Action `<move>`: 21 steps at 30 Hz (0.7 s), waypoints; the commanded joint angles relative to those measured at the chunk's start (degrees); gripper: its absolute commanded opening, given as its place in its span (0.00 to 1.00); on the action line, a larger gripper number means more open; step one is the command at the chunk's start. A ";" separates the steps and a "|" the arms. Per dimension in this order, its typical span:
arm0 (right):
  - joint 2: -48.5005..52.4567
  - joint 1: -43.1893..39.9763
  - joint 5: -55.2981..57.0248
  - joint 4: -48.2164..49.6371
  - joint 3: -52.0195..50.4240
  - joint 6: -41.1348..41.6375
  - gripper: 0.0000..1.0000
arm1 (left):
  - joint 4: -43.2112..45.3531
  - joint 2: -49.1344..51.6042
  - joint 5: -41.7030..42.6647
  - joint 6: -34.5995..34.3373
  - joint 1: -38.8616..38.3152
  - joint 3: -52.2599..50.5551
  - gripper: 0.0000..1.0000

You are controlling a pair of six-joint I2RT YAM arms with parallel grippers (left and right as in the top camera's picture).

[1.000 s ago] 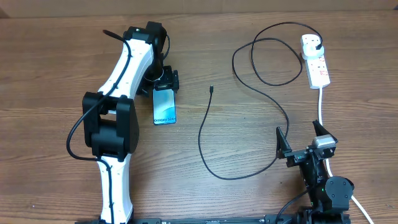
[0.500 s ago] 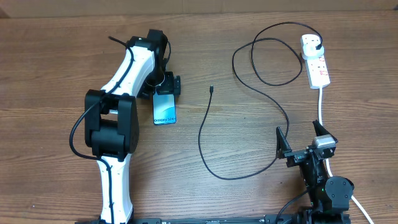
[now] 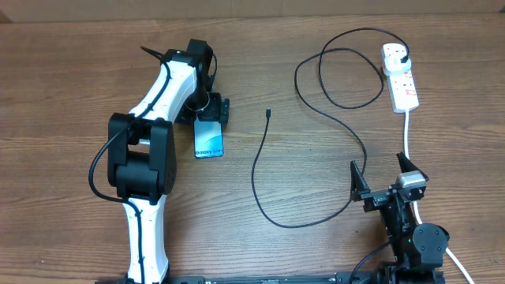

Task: Plug charger to phone and switch on socket
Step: 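Lower the left gripper onto the phone's top edge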

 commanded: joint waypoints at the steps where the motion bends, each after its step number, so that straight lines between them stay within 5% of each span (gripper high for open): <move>1: -0.61 -0.07 0.00 0.20 -0.59 0.35 1.00 | 0.13 0.68 -0.59 1.44 -0.48 -0.92 0.94; 21: -0.61 -0.07 0.00 0.20 -0.59 0.35 1.00 | 0.22 1.27 -2.51 -7.58 -0.79 -3.87 0.93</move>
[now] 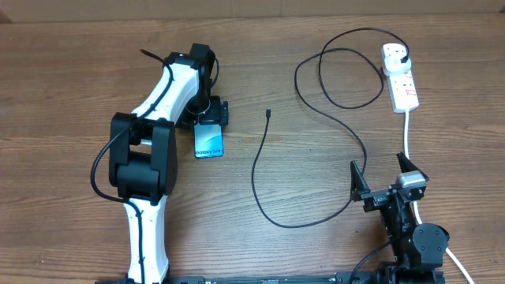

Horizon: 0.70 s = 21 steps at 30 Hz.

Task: Plug charger to phone and switch on socket
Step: 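Lower the left gripper onto the phone's top edge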

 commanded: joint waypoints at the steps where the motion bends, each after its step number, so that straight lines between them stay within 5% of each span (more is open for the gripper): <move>1: -0.61 -0.04 -0.02 0.20 -0.59 0.35 1.00 | 0.33 1.25 -0.24 -1.92 -0.42 -2.58 0.92; 21: -0.61 -0.07 -0.02 0.20 -0.59 0.35 1.00 | 3.19 1.25 4.74 -3.43 -0.44 -6.75 0.80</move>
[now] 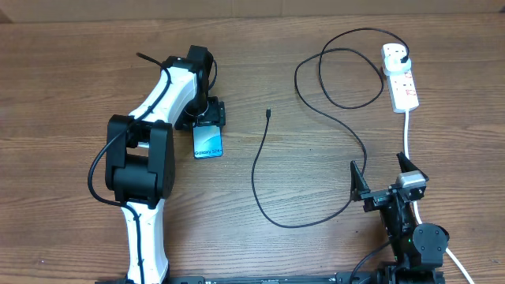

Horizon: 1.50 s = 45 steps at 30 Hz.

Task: Plug charger to phone and switch on socket
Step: 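Lower the left gripper onto the phone's top edge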

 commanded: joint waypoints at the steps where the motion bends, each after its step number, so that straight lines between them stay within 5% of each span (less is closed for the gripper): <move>1: -0.61 -0.04 0.00 0.17 -0.59 0.33 1.00 | -0.02 3.13 4.83 -0.81 -0.46 -2.99 0.79; 30: -0.61 -0.04 0.00 0.17 -0.59 0.33 1.00 | -0.22 3.13 4.74 -2.05 -0.35 -2.51 0.63; 45: -0.61 -0.04 0.00 0.17 -0.59 0.33 1.00 | -7.63 3.10 2.64 -1.62 -0.35 9.73 0.60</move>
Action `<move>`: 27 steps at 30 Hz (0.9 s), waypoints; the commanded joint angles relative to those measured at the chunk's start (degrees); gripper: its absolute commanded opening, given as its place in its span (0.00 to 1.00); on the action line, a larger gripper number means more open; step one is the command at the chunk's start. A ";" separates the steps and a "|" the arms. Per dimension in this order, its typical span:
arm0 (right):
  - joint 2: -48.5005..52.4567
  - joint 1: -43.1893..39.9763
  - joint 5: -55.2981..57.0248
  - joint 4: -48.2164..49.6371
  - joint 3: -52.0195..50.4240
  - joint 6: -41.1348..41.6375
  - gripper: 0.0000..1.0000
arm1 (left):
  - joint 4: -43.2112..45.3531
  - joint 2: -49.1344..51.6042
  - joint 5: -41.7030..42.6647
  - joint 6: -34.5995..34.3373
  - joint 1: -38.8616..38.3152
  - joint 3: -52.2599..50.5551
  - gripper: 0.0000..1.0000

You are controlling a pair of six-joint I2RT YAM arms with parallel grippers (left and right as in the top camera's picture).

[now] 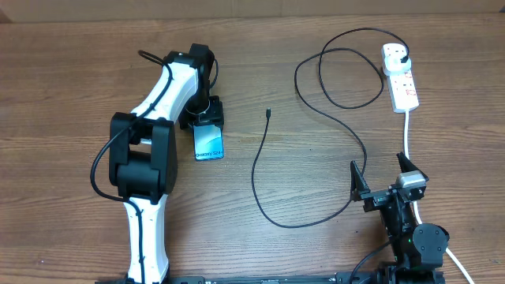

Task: Plug charger to phone and switch on socket
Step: 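Lower the left gripper onto the phone's top edge, then close the left gripper on the phone's top end and tilt it up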

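Observation:
The phone (pixel 209 144) lies screen up on the table, left of centre, its top end under my left gripper (pixel 207 115). The fingers (pixel 218 111) stand on either side of that end and look shut on it. The black charger cable (pixel 256 170) curves across the middle, and its free plug tip (pixel 268 113) lies on the wood to the right of the phone. Its other end runs to the white socket strip (pixel 400 77) at the far right, where a plug sits in the top socket. My right gripper (pixel 382 180) rests open near the front right.
The strip's white lead (pixel 407 134) runs down toward the right arm's base. Loops of black cable (pixel 335 79) lie left of the strip. The left arm (pixel 146 158) stretches from the front edge up to the phone.
The left gripper and the phone have shifted slightly right, and the phone now lies a little tilted. The cable, the strip and the right arm are unchanged.
The left gripper stayed at the phone's top end throughout. It first sat slightly right, then edged left with the phone, and is now back a little right with the phone tilted. The right gripper stayed open and still.

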 commanded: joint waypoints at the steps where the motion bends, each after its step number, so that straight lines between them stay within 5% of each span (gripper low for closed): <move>1: -0.61 -0.07 0.00 0.20 -0.59 0.35 1.00 | -2.58 0.98 0.90 -0.55 -0.33 6.05 0.58; 20: -0.61 -0.07 0.00 0.20 -0.59 0.35 1.00 | -8.24 0.98 0.92 -0.57 -0.33 16.55 0.33; 27: -0.61 -0.07 0.00 0.20 -0.59 0.35 1.00 | -8.26 1.01 0.85 -0.57 -0.44 16.50 0.36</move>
